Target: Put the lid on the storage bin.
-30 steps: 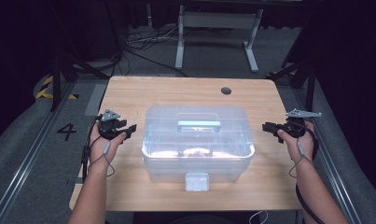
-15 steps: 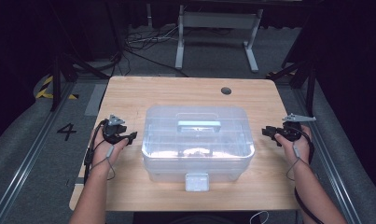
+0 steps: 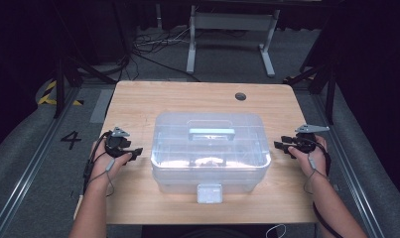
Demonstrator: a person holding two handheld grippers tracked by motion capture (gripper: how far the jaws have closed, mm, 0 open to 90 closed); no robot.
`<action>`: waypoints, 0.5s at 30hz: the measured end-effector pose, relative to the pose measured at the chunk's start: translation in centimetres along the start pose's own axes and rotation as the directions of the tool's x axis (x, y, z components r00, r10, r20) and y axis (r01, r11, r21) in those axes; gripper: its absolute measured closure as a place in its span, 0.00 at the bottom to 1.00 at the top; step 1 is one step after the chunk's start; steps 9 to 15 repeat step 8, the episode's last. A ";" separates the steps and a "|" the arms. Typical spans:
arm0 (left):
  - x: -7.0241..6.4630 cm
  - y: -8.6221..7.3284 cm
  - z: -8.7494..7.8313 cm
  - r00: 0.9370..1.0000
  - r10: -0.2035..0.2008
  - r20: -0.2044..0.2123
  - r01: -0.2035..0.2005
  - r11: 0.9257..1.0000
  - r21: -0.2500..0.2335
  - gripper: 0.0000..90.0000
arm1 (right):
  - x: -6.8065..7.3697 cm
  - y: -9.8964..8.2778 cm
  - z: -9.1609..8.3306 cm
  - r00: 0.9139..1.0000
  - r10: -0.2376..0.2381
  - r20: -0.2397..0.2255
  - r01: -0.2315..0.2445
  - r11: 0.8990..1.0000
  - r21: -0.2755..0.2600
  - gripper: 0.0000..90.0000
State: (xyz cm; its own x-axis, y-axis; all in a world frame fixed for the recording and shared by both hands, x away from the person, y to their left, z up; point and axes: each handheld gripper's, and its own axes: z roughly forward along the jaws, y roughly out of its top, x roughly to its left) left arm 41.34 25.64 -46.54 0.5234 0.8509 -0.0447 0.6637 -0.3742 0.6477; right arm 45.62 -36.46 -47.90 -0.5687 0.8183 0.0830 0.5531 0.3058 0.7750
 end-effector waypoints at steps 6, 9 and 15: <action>0.1 -0.2 -0.3 1.000 -0.019 0.005 0.019 1.000 0.013 0.43 | 0.0 -0.2 0.2 1.000 0.003 0.004 -0.003 1.000 0.016 0.47; 0.3 -0.3 -0.5 1.000 -0.023 0.001 0.023 1.000 0.010 0.43 | 0.1 -0.2 0.3 1.000 0.003 0.000 -0.003 1.000 0.022 0.46; 0.3 -0.3 -0.5 1.000 -0.023 0.001 0.023 1.000 0.010 0.43 | 0.1 -0.2 0.3 1.000 0.003 0.000 -0.003 1.000 0.022 0.46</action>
